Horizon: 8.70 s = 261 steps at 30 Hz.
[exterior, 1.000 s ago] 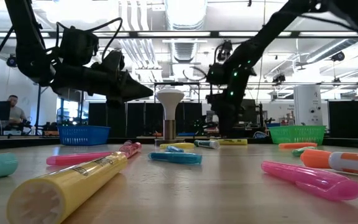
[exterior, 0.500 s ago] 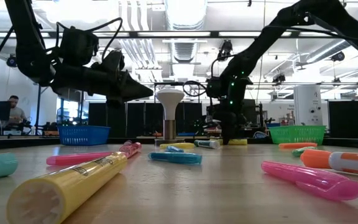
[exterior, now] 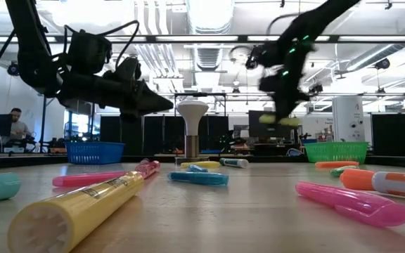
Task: Pick & Place Markers
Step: Put the yellow highlighter pen into the green bin, then put the top pink pen into the orange bin, then put the left green pen into the orange bin
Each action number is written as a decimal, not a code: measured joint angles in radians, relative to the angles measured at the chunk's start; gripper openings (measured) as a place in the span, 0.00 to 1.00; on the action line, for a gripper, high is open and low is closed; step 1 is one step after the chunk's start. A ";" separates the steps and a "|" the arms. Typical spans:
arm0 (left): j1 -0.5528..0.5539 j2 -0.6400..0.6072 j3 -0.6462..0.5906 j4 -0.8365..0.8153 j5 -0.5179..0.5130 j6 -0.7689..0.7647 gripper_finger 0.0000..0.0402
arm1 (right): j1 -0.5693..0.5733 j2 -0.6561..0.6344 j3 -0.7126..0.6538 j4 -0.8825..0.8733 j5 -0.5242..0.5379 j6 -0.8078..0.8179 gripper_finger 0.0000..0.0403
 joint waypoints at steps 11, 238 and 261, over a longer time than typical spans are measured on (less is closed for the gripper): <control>-0.001 0.000 0.001 -0.001 0.000 -0.001 0.00 | -0.238 -0.228 -0.338 0.142 0.120 0.209 0.18; -0.916 -0.058 0.753 -1.960 -0.517 -1.245 0.22 | 0.404 -0.700 -1.224 1.470 -0.071 0.113 0.02; -0.813 0.164 0.777 -1.830 -0.078 -1.040 0.22 | 0.404 -0.700 -1.228 1.469 -0.071 0.113 0.02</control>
